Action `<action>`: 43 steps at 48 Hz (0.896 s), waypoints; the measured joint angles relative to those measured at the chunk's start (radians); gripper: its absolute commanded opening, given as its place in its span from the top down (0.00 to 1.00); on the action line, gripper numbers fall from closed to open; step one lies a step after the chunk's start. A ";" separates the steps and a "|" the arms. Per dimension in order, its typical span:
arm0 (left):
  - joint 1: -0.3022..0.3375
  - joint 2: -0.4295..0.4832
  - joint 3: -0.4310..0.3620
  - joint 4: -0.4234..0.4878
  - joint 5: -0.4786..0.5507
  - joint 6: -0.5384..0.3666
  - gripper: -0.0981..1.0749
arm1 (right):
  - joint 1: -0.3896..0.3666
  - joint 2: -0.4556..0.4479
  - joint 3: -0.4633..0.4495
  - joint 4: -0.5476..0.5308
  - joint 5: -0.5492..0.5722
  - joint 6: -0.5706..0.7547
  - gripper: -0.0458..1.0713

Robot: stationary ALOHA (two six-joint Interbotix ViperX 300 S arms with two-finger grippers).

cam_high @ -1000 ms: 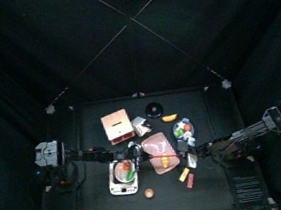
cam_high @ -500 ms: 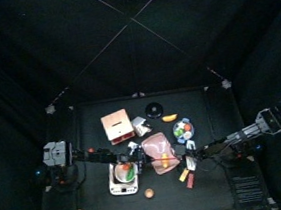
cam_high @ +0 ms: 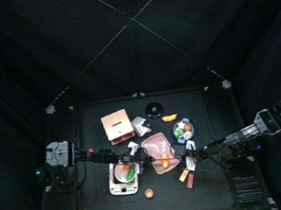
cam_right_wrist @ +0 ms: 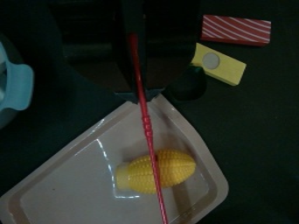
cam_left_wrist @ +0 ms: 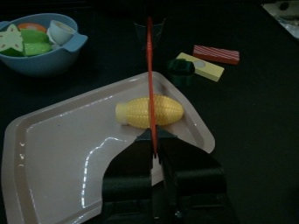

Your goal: Cut corn

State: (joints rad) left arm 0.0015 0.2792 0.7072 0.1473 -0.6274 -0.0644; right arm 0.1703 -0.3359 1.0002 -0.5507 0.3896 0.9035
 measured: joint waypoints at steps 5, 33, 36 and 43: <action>0.000 0.000 -0.002 0.000 0.002 0.002 0.60 | -0.002 0.011 0.000 0.000 0.000 -0.002 0.59; -0.003 0.009 -0.025 0.000 0.120 0.000 0.60 | -0.002 0.080 -0.017 -0.005 -0.015 -0.003 0.59; -0.003 0.009 -0.026 0.000 0.126 0.002 0.60 | -0.002 0.083 -0.017 -0.005 -0.017 -0.002 0.59; -0.005 0.009 -0.029 -0.002 0.129 0.002 0.60 | -0.003 0.087 -0.017 -0.005 -0.020 -0.002 0.59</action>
State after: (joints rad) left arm -0.0031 0.2884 0.6780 0.1457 -0.4985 -0.0629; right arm 0.1672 -0.2485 0.9833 -0.5553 0.3697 0.9020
